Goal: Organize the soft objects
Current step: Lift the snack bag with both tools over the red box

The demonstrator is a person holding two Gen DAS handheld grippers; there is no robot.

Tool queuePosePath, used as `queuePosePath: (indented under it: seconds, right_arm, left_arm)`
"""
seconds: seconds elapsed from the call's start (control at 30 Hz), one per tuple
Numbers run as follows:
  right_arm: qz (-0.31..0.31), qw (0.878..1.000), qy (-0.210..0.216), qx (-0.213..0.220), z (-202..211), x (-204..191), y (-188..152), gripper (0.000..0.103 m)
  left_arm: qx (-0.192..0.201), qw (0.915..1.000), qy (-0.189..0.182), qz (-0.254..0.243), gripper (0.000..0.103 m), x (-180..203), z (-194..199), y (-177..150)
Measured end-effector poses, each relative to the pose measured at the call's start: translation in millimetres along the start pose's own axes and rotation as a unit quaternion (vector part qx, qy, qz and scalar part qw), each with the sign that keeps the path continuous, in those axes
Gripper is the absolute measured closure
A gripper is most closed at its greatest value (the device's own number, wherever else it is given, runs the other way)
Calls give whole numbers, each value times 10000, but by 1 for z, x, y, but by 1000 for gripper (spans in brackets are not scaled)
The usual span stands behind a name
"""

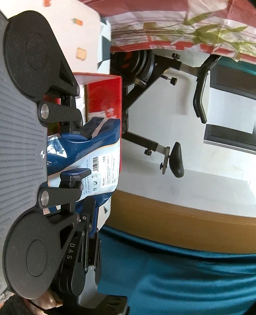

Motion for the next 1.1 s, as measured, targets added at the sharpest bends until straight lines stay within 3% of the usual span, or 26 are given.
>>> queuePosePath:
  seconds: [0.33,0.67,0.93,1.0,1.1]
  right_arm:
    - [32,9989,-65,-468,-90,27,34,91]
    - [-105,9933,-180,-1135,-166,48,25,91]
    - [-123,9852,-127,-1703,-191,47,6,87]
    - [-107,9850,-105,-1719,-189,46,6,80]
    - [-45,9857,-139,-1678,-184,43,7,78]
  left_arm:
    - [-271,9995,164,42,73,-42,-60,42]
    - [-823,9958,392,29,73,-77,-123,36]
    - [-1224,9909,559,9,71,-97,-146,20]
    - [-1218,9905,631,-18,64,-99,-146,20]
    - [-1193,9908,638,-61,61,-99,-144,21]
Point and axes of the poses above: each gripper's, at about its wrist camera, not at the fingertips, and z roughly against the way its jaws point, x to its right, y to its top, the point moved 7 cm from there along -z, roughly the way its jaws point
